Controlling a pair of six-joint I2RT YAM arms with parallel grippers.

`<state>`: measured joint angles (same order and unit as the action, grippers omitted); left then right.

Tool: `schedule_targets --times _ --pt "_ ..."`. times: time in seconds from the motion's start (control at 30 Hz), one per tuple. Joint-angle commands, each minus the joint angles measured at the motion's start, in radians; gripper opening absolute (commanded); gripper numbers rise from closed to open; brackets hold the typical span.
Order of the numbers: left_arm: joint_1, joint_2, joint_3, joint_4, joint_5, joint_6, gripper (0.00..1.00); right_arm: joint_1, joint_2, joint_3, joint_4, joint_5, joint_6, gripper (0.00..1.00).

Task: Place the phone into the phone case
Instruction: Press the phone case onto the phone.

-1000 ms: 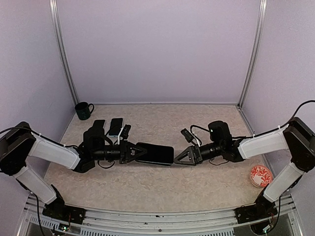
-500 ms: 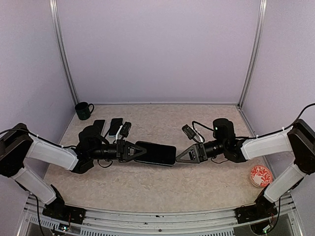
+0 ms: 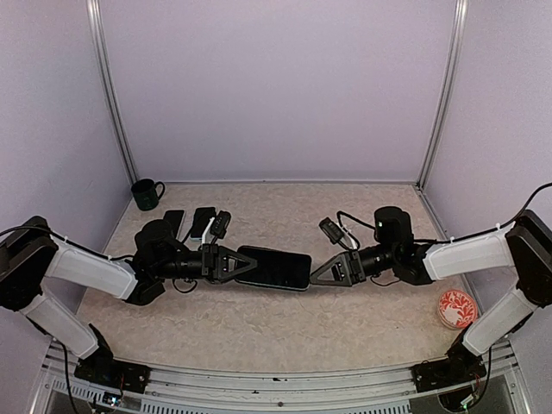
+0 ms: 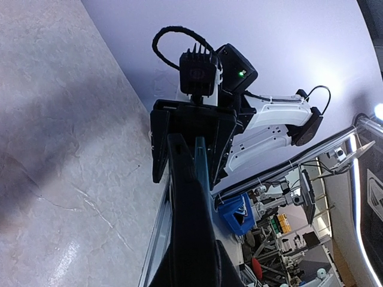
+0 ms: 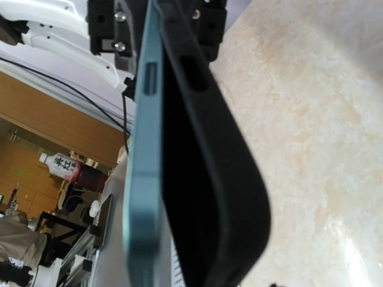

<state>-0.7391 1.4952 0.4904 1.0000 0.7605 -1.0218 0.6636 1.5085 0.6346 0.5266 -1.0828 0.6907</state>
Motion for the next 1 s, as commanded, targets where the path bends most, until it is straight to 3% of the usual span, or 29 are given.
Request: schedule_targets --times 0.0,0.17,0.6,0.8,0.97 --pt "-0.015 0.004 0.003 0.135 0.029 -0.02 0.0 -0.009 -0.024 0.007 0.075 -0.042 0.026 0.53" --pt "-0.025 0.034 0.004 0.187 0.038 -0.048 0.0 -0.007 -0.005 0.01 0.134 -0.071 0.062 0.5" --pt "-0.032 0.046 0.008 0.188 0.036 -0.048 0.0 0.007 0.017 0.0 0.252 -0.116 0.129 0.2" --pt "-0.032 0.048 0.009 0.176 0.029 -0.043 0.0 0.014 0.014 0.001 0.239 -0.113 0.123 0.13" --pt "-0.032 0.043 0.01 0.139 0.018 -0.023 0.03 0.014 -0.001 0.02 0.129 -0.074 0.061 0.07"
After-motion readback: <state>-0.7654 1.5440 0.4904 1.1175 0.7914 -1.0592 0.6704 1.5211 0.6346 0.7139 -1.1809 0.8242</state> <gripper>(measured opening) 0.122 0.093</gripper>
